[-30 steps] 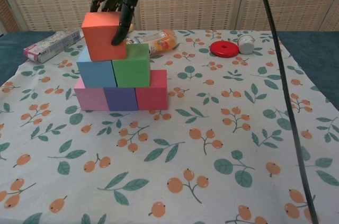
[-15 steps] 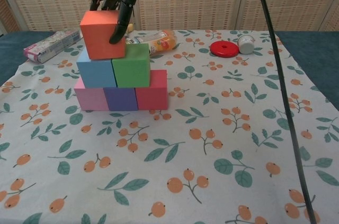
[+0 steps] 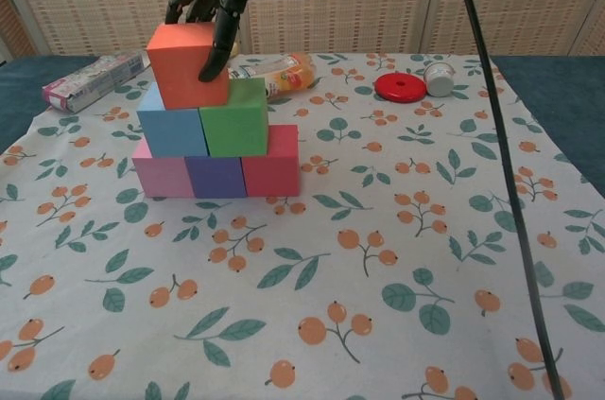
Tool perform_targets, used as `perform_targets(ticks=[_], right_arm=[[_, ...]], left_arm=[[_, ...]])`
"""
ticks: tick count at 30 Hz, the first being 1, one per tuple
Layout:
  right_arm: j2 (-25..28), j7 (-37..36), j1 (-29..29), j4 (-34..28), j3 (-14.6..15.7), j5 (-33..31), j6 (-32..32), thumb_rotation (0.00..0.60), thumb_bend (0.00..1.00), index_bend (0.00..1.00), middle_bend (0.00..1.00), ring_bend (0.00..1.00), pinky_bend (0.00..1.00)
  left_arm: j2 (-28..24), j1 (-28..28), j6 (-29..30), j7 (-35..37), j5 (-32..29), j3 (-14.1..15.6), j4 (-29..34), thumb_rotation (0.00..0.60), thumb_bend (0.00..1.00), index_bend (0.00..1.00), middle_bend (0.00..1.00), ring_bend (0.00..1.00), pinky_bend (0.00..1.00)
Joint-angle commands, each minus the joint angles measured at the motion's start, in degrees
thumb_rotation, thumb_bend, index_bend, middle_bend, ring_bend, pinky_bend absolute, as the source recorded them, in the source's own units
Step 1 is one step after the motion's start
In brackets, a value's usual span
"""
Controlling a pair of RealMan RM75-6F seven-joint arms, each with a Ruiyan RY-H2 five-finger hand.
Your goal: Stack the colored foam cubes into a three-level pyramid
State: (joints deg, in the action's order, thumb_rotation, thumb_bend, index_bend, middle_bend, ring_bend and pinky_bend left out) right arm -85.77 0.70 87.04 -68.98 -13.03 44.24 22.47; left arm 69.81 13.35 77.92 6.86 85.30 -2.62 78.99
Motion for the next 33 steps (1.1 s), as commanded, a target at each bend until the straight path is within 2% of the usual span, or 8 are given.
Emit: perform_targets(ticks=[1,11,33], right_arm=[[-0.14,0.29,0.26,0.03,0.29,-0.52,0.24,0.600,0.12,0.22,0.32,0.15,0.13],[-0.15,0.98,0.45,-0.31,0.91,-1.47,1.19,0.600,0.12,0.00,0.24,0.10,0.12],[1.05,3.23,0.02,-3.71,1.78,-3.18,4.00,0.600,0.12,0.00,0.16,0.07,0.10]], left_arm=[[0.06,0.01,-0.06,0.09,0.01,0.02,-0.10,0.600,0.31,0.18,0.10,0.03,0.12],[0.26,0.04,-0.01,0.30,0.07,-0.05,-0.40,0.600,0.31,0.17,0.10,0.03,0.11],[0.47,0.56,-0.13,0.01,0.75,-0.06,-0.68,0.600,0.32,0.17,0.10,0.03,0.11]])
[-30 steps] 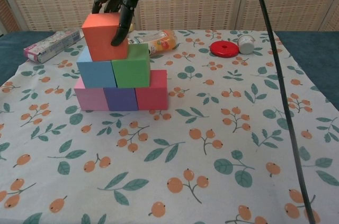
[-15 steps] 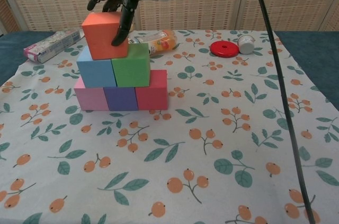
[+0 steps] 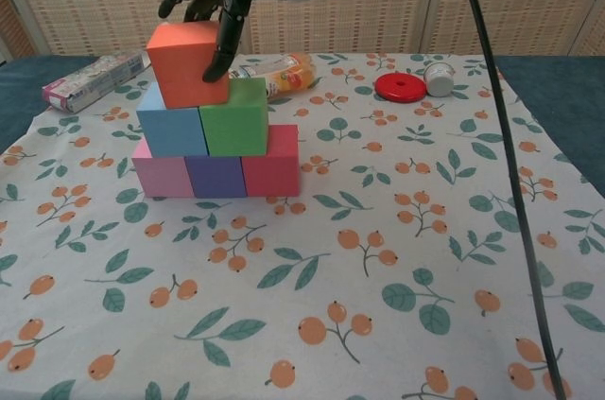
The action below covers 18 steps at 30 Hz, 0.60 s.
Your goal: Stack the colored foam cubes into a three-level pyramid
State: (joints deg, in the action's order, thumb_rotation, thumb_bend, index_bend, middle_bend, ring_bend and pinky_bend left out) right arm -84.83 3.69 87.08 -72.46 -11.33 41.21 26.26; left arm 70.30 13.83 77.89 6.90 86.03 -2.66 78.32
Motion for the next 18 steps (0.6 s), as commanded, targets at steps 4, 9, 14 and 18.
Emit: perform_targets(ticks=[4,9,14,18], right_arm=[[0.33,0.60,-0.18,-1.02,0.01,-0.45,0.92,0.600,0.12,0.00,0.11,0.03,0.08],[1.85,0.71,-1.17,-3.45,-0.52,-0.09,2.60,0.600,0.12,0.00,0.05,0.00,0.07],[6.37,0.05,-5.02,-9.21,-0.78,1.26,6.72,0.600,0.12,0.00,0.04,0.00,0.06],[9.86,-1.59,-9.42,-13.01,-0.22,2.80,9.16,0.600,0.12,0.00,0.04,0.00,0.06]], left_arm=[[-0.18,0.72,-0.96,0.10,0.07,-0.12,0.00,0.600,0.32,0.17,0.10,0.03,0.11],[-0.44,2.23,-2.68,0.54,0.58,-0.30,0.00,0.600,0.32,0.17,0.09,0.03,0.11],[-0.50,4.58,-6.66,1.33,-0.09,-0.61,-0.54,0.600,0.32,0.18,0.09,0.03,0.11],[0.01,6.47,-10.61,0.87,-0.97,-0.44,-1.16,0.600,0.32,0.19,0.10,0.03,0.11]])
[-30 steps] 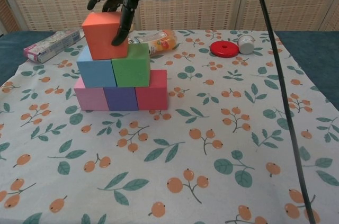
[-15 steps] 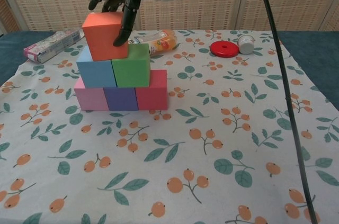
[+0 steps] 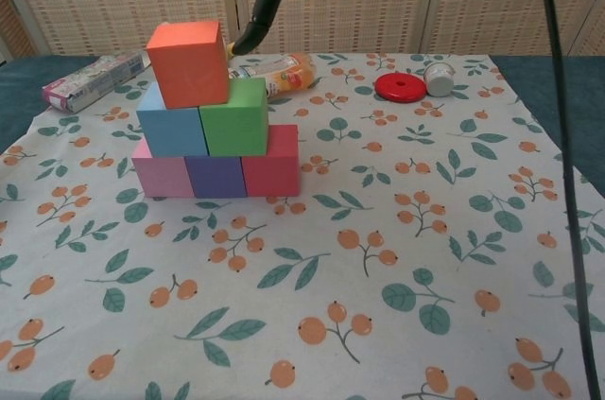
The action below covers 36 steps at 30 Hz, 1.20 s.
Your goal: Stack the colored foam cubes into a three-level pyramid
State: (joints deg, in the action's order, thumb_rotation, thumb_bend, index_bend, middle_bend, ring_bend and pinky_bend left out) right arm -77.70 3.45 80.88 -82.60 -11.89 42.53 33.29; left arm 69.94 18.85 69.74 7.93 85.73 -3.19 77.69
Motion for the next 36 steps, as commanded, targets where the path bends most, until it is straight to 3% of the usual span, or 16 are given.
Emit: perform_targets(ticks=[1,7,13,19,23,29,36], right_arm=[[3.57,-1.99,-4.68,-3.46,0.68,2.03,2.64,0.600,0.12,0.00,0.04,0.00,0.06],[3.88,-4.46,-9.37,-2.20,2.58,3.74,1.72,0.600,0.10,0.00,0.04,0.00,0.06],[-1.37,-6.65,-11.65,4.61,3.06,5.97,-0.12,0.600,0.05,0.00,0.04,0.00,0.05],[-8.05,-9.18,-11.80,13.21,0.70,8.26,-1.08,0.600,0.04,0.00,0.03,0.00,0.05],[-9.40,-9.68,-11.69,14.98,0.15,8.89,-1.43,0.600,0.04,0.00,0.02,0.00,0.04],[-17.76,-12.28,-10.15,24.24,-2.57,11.36,-2.76,0.600,0.04,0.00,0.02,0.00,0.03],[-21.39,-14.84,-9.82,28.72,-4.38,14.70,-3.63,0.600,0.04,0.00,0.02,0.00,0.03]], left_arm=[[0.62,2.01,-3.69,-0.30,-1.04,0.13,-0.67,0.600,0.32,0.19,0.10,0.03,0.11],[1.86,4.42,-7.98,-2.09,-1.84,0.39,-0.63,0.600,0.32,0.19,0.10,0.03,0.11],[3.26,7.54,-12.40,-4.22,-3.10,-0.15,0.15,0.600,0.32,0.18,0.09,0.03,0.10],[5.46,9.77,-13.95,-6.48,-4.69,-1.47,-0.17,0.600,0.32,0.14,0.07,0.02,0.10],[5.81,10.31,-14.49,-6.91,-5.07,-1.67,-0.36,0.600,0.31,0.12,0.05,0.00,0.10],[7.22,11.83,-14.38,-8.13,-5.18,-2.30,-0.28,0.600,0.31,0.11,0.03,0.00,0.09],[8.06,12.85,-14.49,-8.08,-4.35,-1.74,-0.53,0.600,0.31,0.11,0.02,0.00,0.08]])
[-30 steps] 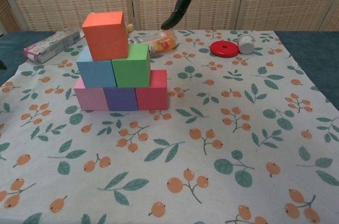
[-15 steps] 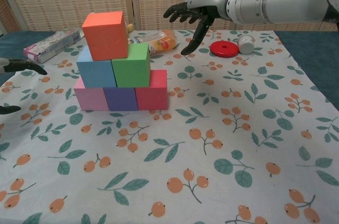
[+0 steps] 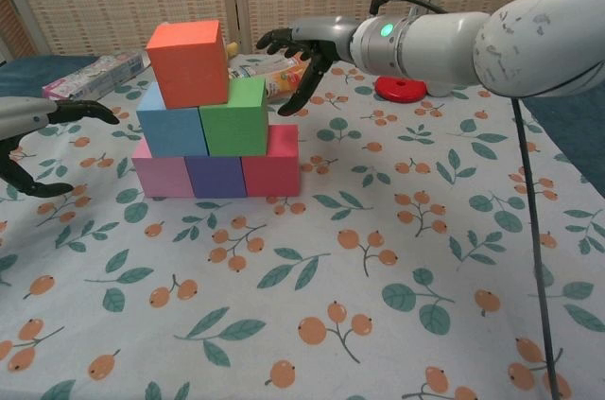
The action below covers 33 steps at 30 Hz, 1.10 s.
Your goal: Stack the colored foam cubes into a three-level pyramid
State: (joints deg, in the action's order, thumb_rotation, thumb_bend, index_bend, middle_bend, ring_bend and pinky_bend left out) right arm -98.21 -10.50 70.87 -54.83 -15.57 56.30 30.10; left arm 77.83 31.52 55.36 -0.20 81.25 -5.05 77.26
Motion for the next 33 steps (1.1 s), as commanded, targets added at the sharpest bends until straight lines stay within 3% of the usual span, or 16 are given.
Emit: perform_targets(ticks=[1,18,33], right_arm=[[-1.14,-1.20,0.20,1.26,-0.90,1.31,-0.54,0.600,0.04,0.00,0.02,0.00,0.03],[-4.78,-4.01,0.50,6.20,-3.27,5.74,-1.34,0.600,0.04,0.00,0.02,0.00,0.03],[-4.05,-3.13,-0.51,5.88,-3.60,6.41,-2.03,0.600,0.04,0.00,0.02,0.00,0.03]], left_arm=[[0.27,0.30,-0.18,0.18,0.21,0.21,-0.14,0.600,0.31,0.11,0.02,0.00,0.08],[1.54,2.24,-0.80,0.90,1.04,1.12,-1.07,0.600,0.31,0.11,0.01,0.00,0.08],[1.77,2.82,-0.76,1.15,0.54,1.56,-1.35,0.600,0.31,0.11,0.01,0.00,0.08]])
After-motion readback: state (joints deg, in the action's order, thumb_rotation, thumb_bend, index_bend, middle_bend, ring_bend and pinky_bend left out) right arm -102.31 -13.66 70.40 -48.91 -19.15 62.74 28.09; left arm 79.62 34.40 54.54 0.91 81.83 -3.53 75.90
